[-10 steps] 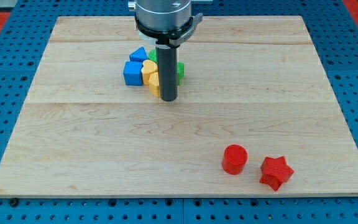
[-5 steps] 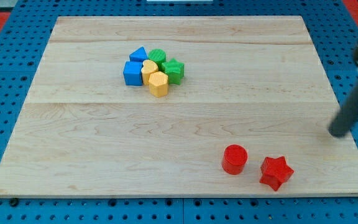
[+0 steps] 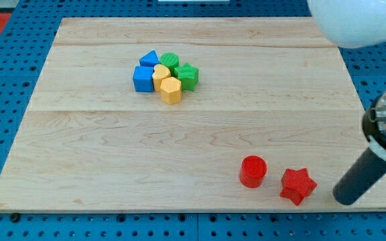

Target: Move the red star towards up

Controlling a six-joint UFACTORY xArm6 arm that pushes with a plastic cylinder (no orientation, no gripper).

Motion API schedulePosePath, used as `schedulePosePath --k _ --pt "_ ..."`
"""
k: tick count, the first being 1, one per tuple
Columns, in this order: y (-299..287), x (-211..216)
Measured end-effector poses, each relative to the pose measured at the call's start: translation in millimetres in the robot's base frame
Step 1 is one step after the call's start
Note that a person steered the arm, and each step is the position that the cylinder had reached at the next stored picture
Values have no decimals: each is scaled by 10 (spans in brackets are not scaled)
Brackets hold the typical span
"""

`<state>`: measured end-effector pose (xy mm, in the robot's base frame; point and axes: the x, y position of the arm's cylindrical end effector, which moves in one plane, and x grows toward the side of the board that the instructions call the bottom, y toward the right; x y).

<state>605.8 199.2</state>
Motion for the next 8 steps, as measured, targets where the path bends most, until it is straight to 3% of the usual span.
schedulePosePath --k 4,5,7,8 --pt "-1416 15" --pt "-1523 74" --pt "-812 -71" --pt "-1110 -93"
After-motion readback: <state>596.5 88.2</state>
